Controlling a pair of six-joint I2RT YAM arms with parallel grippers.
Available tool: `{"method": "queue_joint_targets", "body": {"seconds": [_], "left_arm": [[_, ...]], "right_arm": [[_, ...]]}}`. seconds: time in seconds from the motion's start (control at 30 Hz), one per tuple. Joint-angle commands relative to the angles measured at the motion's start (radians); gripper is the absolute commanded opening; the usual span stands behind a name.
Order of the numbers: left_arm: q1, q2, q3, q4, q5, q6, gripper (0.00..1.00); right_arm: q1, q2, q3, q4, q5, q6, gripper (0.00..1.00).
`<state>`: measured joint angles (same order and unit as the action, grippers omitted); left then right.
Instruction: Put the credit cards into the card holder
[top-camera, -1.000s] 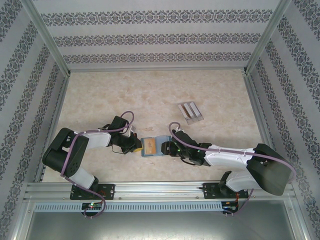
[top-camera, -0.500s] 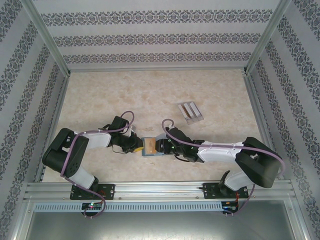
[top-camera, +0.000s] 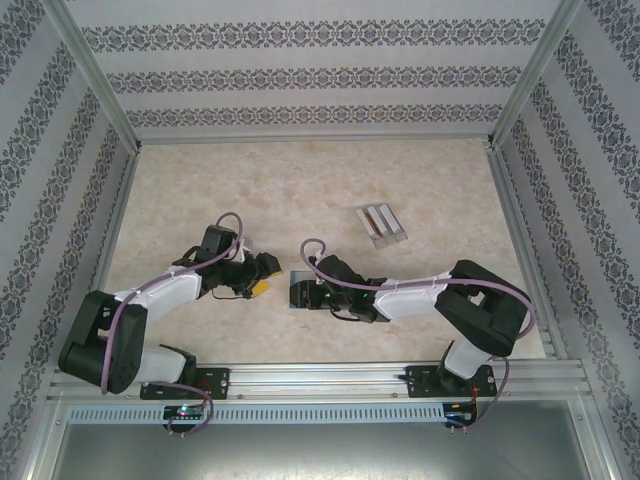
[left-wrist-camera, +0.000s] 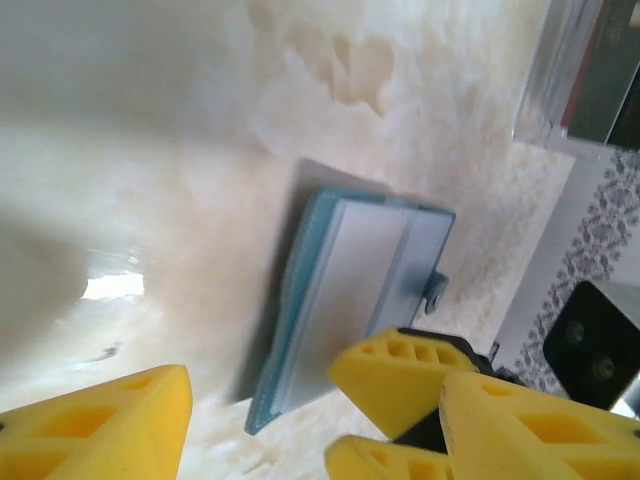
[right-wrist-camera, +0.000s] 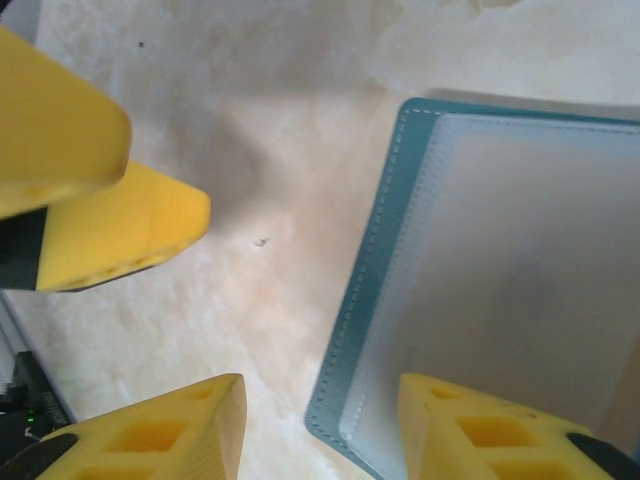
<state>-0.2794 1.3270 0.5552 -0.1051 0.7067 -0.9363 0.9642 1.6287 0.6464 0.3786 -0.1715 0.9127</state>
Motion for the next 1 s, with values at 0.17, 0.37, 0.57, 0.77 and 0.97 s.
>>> {"method": "queue_joint_targets", "body": {"seconds": [0.17,0.37,0.57,0.77,0.97], "left_arm": [[-0.001,-0.063,0.043,-0.194,-0.121,0.154,0.73],[-0.062,-0.048,0.083,-0.235,-0.186,0.199,0.72],[-0.111,-0.051,0.139,-0.313,-0.261,0.262,0.71],[-0.144,-0.044,0.151,-0.309,-0.285,0.26,0.71],[-0.162,-0.03,0.151,-0.304,-0.29,0.263,0.7]], "right_arm": [[-0.137,-0.246,-0.006,-0.154,0.009,-0.148,0.48],[-0.292,-0.373,0.167,-0.677,0.298,-0.454,0.5],[-0.493,-0.368,0.239,-0.764,0.313,-0.674,0.58],[-0.598,-0.164,0.424,-0.871,0.123,-0.824,0.63],[-0.551,0.016,0.565,-0.931,0.264,-0.896,0.64]]}}
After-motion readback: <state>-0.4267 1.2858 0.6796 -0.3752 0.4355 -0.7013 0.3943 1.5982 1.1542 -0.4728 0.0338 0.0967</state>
